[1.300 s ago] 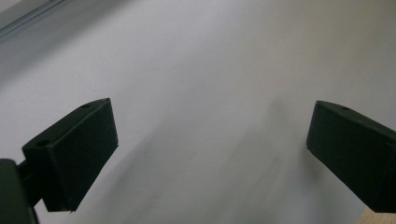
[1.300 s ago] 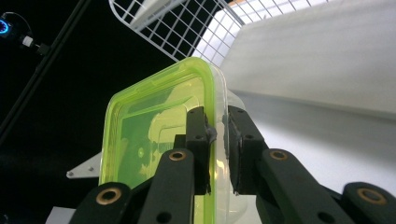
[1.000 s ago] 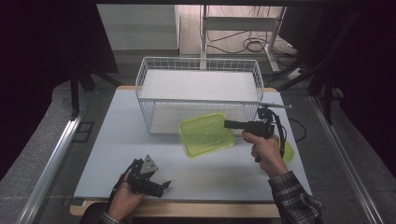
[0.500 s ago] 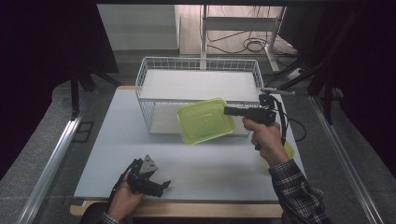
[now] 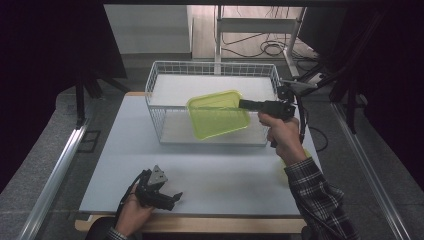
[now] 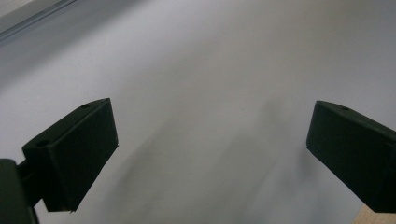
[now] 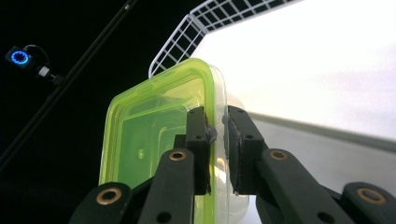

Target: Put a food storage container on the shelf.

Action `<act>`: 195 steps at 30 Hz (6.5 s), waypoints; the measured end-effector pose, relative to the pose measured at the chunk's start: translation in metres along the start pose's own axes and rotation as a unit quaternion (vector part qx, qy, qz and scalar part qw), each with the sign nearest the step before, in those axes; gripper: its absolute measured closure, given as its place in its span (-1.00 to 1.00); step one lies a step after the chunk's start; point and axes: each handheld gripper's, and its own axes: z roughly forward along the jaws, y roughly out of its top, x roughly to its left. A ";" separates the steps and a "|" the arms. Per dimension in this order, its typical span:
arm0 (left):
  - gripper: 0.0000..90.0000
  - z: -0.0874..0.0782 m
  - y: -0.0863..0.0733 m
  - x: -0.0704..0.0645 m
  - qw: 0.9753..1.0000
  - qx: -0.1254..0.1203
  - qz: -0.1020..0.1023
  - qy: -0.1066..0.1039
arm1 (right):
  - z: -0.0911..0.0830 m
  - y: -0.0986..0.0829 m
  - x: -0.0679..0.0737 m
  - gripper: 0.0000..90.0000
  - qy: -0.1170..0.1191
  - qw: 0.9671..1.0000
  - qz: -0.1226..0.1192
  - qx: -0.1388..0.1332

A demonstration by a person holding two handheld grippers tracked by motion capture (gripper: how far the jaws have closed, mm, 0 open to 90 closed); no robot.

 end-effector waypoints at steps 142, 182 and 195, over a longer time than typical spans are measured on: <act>-0.96 0.000 0.000 -0.001 1.000 -0.023 0.006 -0.021 | 0.017 -0.072 0.008 -0.95 -0.152 0.946 -0.283 0.043; -0.96 -0.001 0.000 -0.002 1.000 -0.024 0.010 -0.017 | -0.003 -0.157 -0.029 -1.00 -0.176 0.942 -0.281 0.057; -0.96 0.000 0.000 -0.003 1.000 -0.021 0.019 -0.012 | -0.003 -0.183 -0.045 -0.99 -0.198 0.935 -0.284 0.080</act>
